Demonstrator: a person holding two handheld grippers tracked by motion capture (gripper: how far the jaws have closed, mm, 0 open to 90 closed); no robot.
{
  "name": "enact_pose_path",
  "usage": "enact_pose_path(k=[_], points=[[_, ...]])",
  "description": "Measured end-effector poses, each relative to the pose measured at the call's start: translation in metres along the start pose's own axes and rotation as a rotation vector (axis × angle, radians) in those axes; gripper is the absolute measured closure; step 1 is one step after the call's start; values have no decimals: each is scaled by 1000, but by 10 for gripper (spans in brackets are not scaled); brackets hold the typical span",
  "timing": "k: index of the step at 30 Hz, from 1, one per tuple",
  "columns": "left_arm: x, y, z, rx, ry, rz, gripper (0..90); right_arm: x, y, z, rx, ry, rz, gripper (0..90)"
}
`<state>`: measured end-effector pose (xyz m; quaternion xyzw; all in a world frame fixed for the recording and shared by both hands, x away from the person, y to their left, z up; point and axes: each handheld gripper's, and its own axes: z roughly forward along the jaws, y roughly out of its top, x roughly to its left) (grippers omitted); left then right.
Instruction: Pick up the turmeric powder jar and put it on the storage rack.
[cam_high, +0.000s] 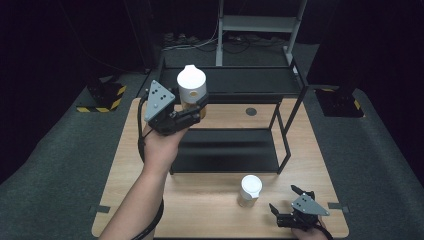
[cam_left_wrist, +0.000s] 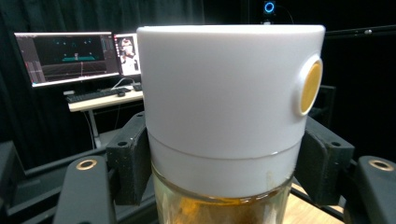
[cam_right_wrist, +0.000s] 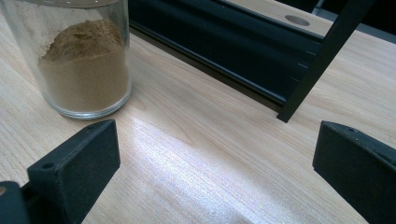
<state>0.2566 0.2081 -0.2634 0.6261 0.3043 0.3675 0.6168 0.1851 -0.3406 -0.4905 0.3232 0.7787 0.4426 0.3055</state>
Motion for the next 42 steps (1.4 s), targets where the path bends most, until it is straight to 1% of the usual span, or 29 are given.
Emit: enact_pose_path(k=[5, 8, 10, 12, 23, 28, 29, 36, 42], points=[[2, 10, 7, -15, 10, 2, 306, 0, 0, 0, 0, 0, 3, 0], [4, 13, 10, -14, 12, -2, 306, 0, 0, 0, -1, 0, 3, 0], [6, 16, 15, -13, 9, -12, 306, 0, 0, 0, -1, 0, 6, 0], [6, 17, 18, -9, 12, -7, 306, -1, 0, 0, -1, 1, 7, 0], [8, 20, 36, -12, 17, -23, 306, -1, -1, 0, -3, 2, 10, 0], [8, 22, 48, -9, 28, -25, 306, -1, -1, -1, -4, 2, 14, 0], [8, 22, 48, -9, 28, -25, 306, -1, -1, -1, -4, 2, 14, 0], [7, 20, 60, -12, 44, -30, 306, -2, -1, -1, -7, 6, 15, 0], [7, 21, 67, -11, 54, -30, 306, -2, -2, -1, -9, 5, 14, 0]])
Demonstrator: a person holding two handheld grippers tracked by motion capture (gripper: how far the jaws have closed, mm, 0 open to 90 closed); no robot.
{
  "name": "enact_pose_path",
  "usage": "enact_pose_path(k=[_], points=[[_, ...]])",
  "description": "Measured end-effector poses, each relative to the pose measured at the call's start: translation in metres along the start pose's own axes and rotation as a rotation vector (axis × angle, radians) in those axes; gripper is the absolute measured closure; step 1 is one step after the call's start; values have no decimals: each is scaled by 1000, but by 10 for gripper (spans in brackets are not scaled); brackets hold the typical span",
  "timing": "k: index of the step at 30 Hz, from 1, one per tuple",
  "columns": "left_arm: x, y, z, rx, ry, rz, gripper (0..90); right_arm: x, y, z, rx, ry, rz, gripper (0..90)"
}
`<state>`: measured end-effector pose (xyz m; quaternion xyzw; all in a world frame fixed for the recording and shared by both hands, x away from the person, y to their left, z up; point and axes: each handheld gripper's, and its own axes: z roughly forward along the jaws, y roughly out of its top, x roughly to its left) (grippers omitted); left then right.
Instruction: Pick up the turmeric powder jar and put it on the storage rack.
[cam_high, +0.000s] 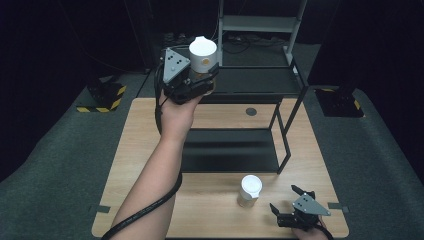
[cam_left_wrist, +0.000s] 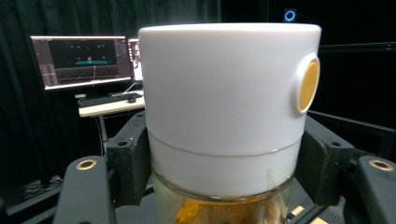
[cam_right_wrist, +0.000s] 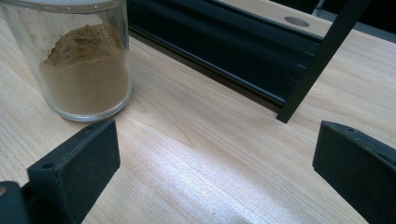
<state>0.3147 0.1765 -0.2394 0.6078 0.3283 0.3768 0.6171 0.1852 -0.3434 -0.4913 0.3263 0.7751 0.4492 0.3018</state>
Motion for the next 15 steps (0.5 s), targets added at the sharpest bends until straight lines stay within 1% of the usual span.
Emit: enact_pose_path(k=[5, 15], points=[[1, 2, 5, 0, 7, -3, 306, 0, 0, 0, -1, 0, 3, 0], [2, 1, 15, 19, 33, -5, 306, -1, -1, -1, -5, 3, 7, 0]])
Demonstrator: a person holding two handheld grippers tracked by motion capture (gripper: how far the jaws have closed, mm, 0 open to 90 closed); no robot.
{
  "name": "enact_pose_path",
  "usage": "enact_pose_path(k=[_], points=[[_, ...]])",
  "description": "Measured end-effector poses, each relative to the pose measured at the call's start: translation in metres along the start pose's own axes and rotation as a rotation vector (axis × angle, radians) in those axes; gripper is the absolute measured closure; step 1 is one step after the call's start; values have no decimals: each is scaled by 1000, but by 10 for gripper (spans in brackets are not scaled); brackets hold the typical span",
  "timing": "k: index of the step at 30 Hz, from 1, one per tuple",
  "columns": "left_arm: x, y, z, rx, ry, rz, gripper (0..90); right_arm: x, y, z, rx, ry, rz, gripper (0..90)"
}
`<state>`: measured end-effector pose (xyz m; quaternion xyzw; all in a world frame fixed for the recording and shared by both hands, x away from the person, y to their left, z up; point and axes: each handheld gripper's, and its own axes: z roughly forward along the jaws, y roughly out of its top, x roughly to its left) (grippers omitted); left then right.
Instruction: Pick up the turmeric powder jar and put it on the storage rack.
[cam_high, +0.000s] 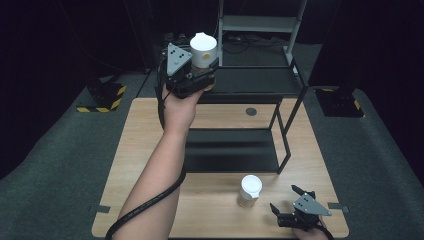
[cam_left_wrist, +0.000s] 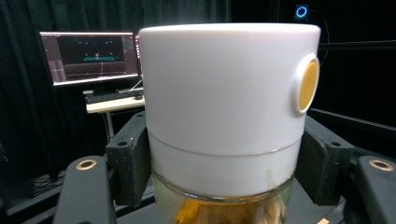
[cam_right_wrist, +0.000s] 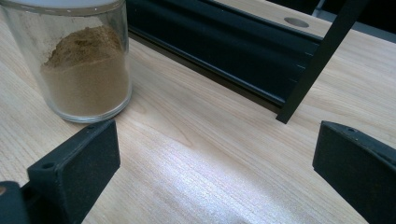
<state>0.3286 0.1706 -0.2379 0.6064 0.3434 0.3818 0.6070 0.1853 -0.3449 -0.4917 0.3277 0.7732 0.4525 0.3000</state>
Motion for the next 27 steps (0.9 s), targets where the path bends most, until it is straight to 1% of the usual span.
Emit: enact_pose_path(k=[2, 7, 15, 25, 27], points=[[0, -1, 2, 5, 3, 3, 306, 0, 0, 0, 0, 0, 0, 0], [0, -3, 7, 11, 12, -10, 306, 0, 0, 0, -1, 0, 1, 0], [-2, -4, 10, 21, 10, -2, 306, 0, -1, 0, -3, 0, 1, 0], [-1, -6, 13, 32, 11, -7, 306, 0, -1, -1, -5, 1, 5, 0], [-1, -9, 14, 29, 11, -14, 306, -1, -1, -1, -6, 2, 5, 0]])
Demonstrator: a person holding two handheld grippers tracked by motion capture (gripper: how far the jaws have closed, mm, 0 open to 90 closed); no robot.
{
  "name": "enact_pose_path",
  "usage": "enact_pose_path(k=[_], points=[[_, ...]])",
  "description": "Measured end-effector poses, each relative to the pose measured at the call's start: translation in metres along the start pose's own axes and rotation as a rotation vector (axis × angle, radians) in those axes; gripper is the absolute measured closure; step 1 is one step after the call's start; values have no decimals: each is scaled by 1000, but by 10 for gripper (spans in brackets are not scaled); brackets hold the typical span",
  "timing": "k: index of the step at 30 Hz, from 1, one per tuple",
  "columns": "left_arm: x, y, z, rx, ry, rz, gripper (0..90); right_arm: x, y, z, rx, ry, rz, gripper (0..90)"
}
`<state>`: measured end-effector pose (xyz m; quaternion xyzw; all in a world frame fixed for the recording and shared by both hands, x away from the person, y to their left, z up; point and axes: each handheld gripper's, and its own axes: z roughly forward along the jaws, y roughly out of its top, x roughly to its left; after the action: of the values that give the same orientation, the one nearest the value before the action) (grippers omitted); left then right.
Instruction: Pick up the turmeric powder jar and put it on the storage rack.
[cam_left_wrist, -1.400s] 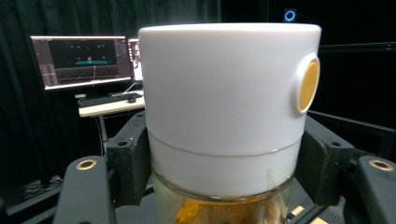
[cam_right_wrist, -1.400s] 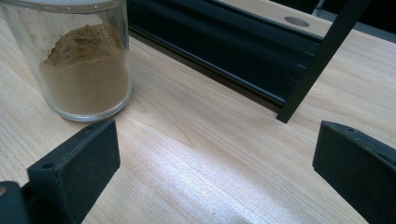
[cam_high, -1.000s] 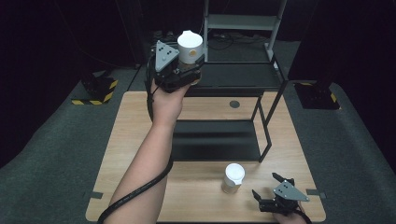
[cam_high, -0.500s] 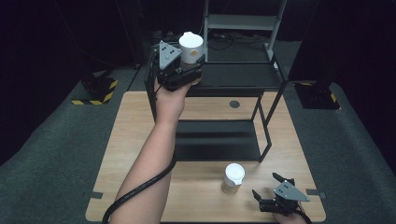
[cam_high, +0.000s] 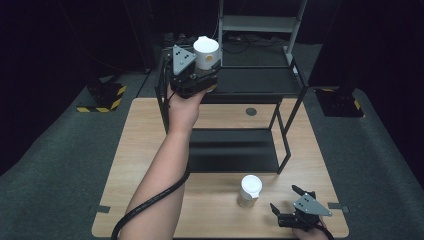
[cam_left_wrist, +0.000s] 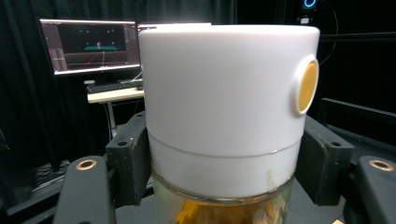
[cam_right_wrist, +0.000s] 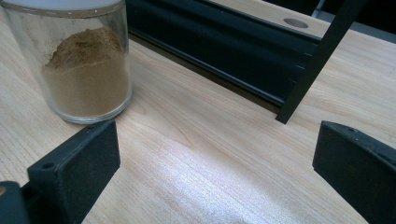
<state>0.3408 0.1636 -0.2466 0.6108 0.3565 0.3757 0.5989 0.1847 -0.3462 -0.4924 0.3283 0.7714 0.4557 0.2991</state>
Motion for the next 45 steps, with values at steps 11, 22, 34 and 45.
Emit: enact_pose_path(k=[11, 22, 34, 45], points=[[4, -3, -1, -6, -17, -13, 302, 1, 0, 0, 1, -2, -5, 0], [5, -2, 1, 0, -21, -16, 287, 1, 1, 0, 5, -4, -11, 0], [-9, 3, 3, 39, 25, -23, 3, 1, 1, 0, 5, -3, -12, 0], [-18, 5, -11, 53, 36, -13, 3, 1, 1, 0, 3, 0, -13, 0]])
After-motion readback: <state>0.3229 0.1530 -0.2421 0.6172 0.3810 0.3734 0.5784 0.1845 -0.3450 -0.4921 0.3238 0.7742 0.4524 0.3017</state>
